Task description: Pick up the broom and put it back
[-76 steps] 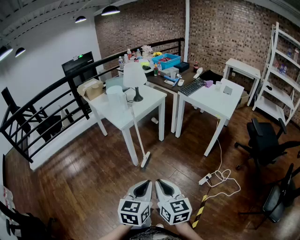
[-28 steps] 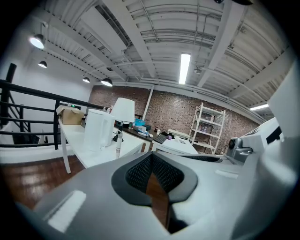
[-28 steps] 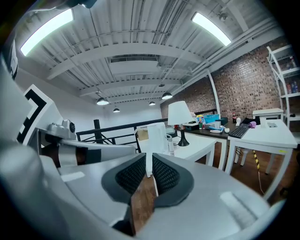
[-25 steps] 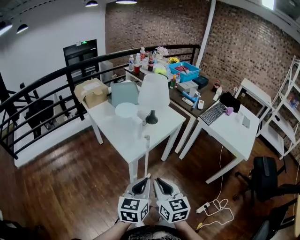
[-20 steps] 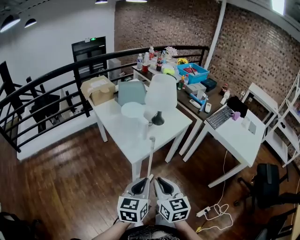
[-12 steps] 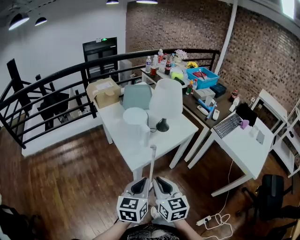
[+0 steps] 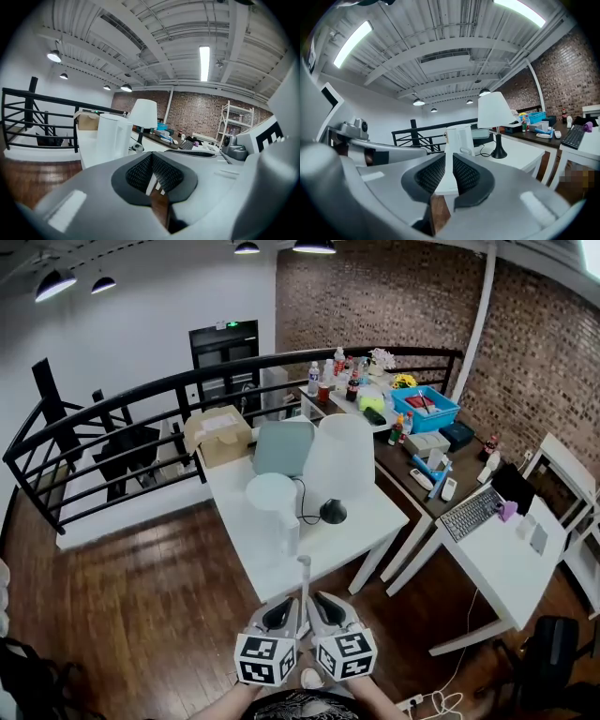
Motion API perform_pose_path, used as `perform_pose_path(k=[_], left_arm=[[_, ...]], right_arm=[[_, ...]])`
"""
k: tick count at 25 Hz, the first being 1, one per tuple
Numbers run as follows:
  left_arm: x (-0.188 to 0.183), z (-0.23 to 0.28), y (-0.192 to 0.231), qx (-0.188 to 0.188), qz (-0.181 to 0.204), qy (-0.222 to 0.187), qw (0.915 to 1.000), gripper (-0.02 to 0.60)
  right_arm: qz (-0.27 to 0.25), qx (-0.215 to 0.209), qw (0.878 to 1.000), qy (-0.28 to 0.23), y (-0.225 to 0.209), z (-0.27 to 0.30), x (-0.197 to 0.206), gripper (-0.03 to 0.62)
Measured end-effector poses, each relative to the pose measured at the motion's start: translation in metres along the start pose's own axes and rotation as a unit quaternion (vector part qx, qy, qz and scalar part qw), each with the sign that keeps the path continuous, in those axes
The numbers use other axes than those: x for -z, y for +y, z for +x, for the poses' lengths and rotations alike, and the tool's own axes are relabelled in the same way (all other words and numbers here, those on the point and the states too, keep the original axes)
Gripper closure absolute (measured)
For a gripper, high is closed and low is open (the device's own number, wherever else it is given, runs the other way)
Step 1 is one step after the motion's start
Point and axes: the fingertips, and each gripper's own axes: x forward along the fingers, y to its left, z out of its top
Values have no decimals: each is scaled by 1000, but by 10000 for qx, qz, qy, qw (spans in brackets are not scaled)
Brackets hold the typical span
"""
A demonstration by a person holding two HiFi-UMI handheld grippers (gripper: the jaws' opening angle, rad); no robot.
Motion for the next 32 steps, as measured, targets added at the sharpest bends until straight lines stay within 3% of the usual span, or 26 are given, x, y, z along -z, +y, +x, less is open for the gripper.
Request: perform_pose_path(k=[22,32], left_arm=[[4,30,19,-669,38,11,9977,577],[4,34,22,-902,100,36,9959,577]], right_arm=[[-179,-665,9971,323,-35,57,24,447],[-248,-806,9945,628,-45,78,47,419]])
